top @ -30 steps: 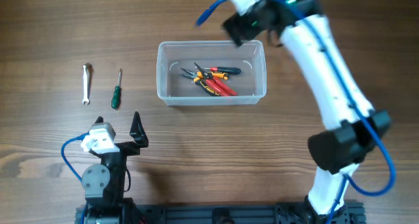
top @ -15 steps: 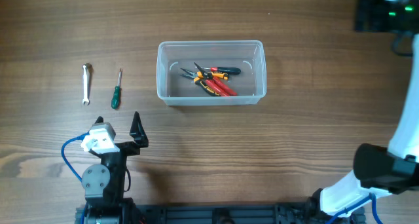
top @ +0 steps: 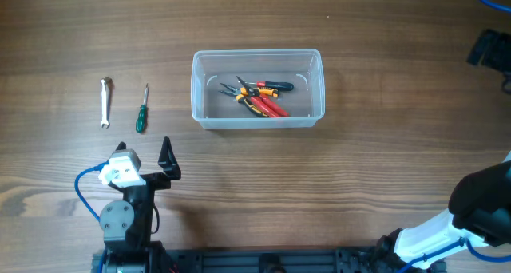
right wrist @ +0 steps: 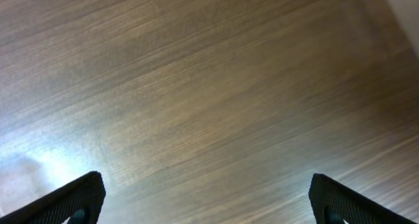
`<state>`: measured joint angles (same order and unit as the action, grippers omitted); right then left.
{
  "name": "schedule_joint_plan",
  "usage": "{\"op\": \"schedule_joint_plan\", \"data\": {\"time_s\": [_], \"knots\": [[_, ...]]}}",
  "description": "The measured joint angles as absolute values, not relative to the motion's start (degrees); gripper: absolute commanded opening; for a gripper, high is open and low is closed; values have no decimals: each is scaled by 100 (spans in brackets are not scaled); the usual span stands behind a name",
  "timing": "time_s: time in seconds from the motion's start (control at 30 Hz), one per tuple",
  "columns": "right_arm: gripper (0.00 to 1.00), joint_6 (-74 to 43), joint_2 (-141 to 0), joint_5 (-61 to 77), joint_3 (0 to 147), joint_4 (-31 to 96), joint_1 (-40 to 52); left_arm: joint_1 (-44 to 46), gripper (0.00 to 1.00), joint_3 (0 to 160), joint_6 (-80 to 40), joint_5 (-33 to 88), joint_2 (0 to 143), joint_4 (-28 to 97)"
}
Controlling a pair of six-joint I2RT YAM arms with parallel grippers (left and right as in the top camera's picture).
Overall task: Pack container
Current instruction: 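Open the right gripper to drop the shears and withdraw right, then move the left gripper over the green-handled screwdriver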
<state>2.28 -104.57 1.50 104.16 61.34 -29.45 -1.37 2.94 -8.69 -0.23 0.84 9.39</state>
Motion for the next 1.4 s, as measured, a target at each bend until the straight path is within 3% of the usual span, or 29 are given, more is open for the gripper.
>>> {"op": "schedule_joint_plan", "data": {"time_s": [0.27, 0.93, 1.2, 1.27, 1.4], "knots": [[100, -336, -10457, 169, 9376, 5507, -2945, -137, 100, 294, -869, -23, 84, 937], [100, -388, -10457, 172, 9345, 5470, -2945, -154, 100, 427, -891, 104, 246, 1085], [100, -388, -10457, 193, 9345, 5461, -2945, -860, 100, 3350, -156, 86, 2821, 3347], [100, -388, -10457, 213, 9338, 5468, -2941, -1114, 100, 4980, 154, 185, 4477, 4499], [100, -388, -10457, 217, 9338, 5450, -2941, -1306, 100, 7314, 480, 318, 6888, 5474]]}}
